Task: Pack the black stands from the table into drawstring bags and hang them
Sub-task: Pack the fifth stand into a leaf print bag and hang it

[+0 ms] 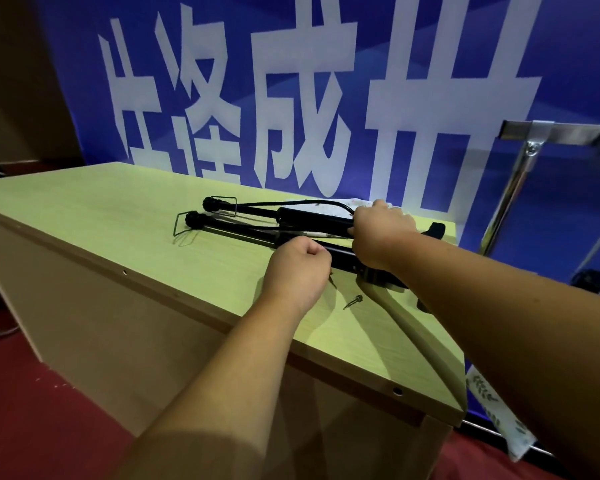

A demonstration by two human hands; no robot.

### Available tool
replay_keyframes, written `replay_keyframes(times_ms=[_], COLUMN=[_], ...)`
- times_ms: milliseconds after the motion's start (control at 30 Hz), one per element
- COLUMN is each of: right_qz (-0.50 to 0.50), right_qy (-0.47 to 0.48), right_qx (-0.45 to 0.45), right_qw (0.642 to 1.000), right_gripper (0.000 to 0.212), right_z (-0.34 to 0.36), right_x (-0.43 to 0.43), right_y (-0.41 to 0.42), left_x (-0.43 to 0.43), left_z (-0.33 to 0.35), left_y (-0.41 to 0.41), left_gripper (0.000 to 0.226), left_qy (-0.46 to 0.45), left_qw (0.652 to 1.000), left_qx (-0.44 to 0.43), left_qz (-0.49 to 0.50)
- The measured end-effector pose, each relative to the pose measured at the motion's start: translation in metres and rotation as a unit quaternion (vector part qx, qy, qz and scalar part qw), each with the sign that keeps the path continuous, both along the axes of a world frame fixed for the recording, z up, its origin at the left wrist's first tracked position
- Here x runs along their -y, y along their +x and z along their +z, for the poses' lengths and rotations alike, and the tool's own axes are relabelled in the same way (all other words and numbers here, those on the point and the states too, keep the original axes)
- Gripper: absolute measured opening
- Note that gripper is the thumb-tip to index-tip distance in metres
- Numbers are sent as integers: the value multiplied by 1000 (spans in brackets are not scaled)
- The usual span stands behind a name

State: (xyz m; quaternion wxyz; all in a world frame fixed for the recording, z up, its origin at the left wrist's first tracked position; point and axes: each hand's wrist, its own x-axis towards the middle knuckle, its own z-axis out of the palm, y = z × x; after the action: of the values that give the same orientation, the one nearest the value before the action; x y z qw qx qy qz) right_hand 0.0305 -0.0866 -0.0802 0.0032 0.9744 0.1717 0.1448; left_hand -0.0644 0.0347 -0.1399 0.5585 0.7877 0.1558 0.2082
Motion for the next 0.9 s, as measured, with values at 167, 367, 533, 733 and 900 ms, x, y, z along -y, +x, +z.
replay_keyframes(times_ms=[167, 367, 533, 733, 900], right_qz=[-3, -2, 5, 10, 29], right_qy=[43, 121, 213, 307, 386], right_qx=[7, 0, -7, 2, 5], right_qw=[999, 993, 977, 952, 922], right_gripper=[31, 29, 25, 21, 23], right_z=[11, 31, 53, 82, 106], right_x=[12, 32, 58, 96, 135], right_y=[-5, -22, -47, -86, -120], left_x=[0, 0, 9, 63, 105], left_z=[1, 10, 56, 132, 164], left_y=[-1, -5, -12, -24, -44], left_gripper=[17, 13, 47, 63, 56], left_qy=[0, -40, -65, -99, -101], left_qw=[1000, 998, 994, 973, 966], left_qx=[-11, -17, -1, 47, 105], left_qz=[-7, -46, -90, -204, -214])
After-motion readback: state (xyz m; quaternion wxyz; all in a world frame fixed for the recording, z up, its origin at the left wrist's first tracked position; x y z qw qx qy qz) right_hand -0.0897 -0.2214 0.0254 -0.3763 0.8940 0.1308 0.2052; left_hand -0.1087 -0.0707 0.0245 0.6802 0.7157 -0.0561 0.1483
